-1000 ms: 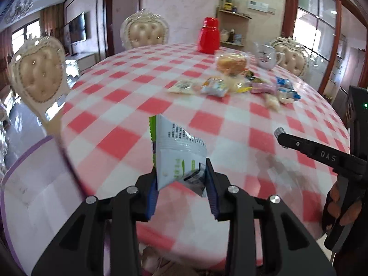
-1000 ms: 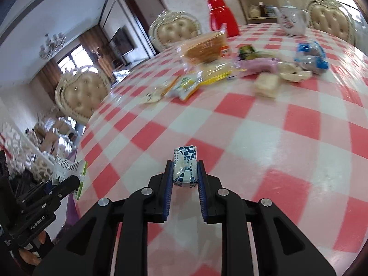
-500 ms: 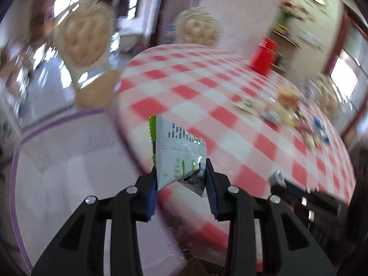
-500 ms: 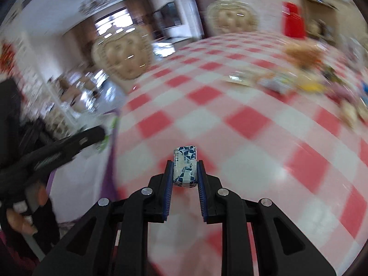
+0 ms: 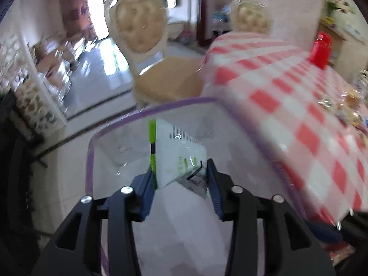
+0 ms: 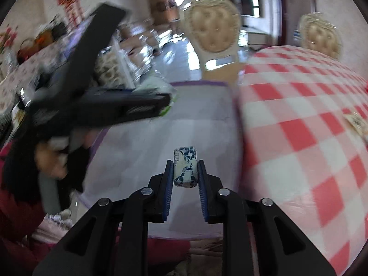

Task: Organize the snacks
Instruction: 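Carry both snacks to the clear plastic box and open both grippers, then move both grippers back over the snacks on the table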

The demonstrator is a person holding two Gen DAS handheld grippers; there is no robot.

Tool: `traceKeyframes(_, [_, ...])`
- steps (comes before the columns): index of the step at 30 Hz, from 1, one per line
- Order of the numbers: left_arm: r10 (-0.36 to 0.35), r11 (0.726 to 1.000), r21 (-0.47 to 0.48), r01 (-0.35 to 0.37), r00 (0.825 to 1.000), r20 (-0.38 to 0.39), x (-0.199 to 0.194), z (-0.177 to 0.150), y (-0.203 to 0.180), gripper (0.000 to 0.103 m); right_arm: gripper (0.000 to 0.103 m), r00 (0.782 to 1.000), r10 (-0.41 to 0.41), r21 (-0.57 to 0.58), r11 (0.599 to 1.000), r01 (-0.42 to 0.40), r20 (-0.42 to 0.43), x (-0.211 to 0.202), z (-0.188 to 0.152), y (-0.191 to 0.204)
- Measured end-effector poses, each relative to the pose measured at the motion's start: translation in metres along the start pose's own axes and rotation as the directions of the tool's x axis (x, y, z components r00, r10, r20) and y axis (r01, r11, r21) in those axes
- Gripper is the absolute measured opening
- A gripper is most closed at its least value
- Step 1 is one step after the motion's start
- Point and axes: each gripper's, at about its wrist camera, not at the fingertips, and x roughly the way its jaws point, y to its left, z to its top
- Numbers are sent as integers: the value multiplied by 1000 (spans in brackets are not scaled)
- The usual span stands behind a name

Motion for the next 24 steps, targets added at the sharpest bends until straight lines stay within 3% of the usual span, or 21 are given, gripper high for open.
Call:
traceKeyframes(1, [-7,1000,-5,7,1000,-9,1,0,1,53,44,1000,1,-2,1000,-1,2,0,-1,1])
traceKeyframes(2, [-7,1000,-19,7,1000,0,-1,-1,3,75,48,1000,5,3,1000,-5,11,-2,-3,-1])
traceKeyframes(3, [0,999,-35,1,1000,31,-6,-2,3,85,50,999,7,27,1000,-8,38,-8,-4,-8])
traceKeyframes(4, [5,999,-37,-3,998,57,-10,-3,1,88,50,998,3,53,999,-6,56,-14,-6,-16])
traceKeyframes(8, [-19,999,30,15,990,139,-31,-4,-27,88,51,990,-57,188,982,32,130,-43,-19,-62])
traceKeyframes(12, [-124,990,98,105,967,222,-56,-6,-78,101,61,970,-168,357,929,97,175,-80,-47,-116])
traceKeyframes(15, [-213,968,182,173,949,233,-67,-6,-132,101,66,952,-256,470,869,151,167,-104,-72,-157])
traceKeyframes(18, [-336,926,240,290,924,180,-63,-1,-196,101,71,913,-384,565,788,246,139,-133,-101,-194])
traceKeyframes(20, [-380,909,250,334,910,166,-57,-1,-238,101,71,880,-463,623,719,307,101,-152,-123,-218])
traceKeyframes(23, [-427,886,250,389,897,116,-36,-1,-294,101,73,849,-520,679,657,328,92,-177,-146,-245])
traceKeyframes(24, [-442,878,250,408,892,98,-31,0,-308,101,73,827,-557,697,622,356,75,-187,-156,-257])
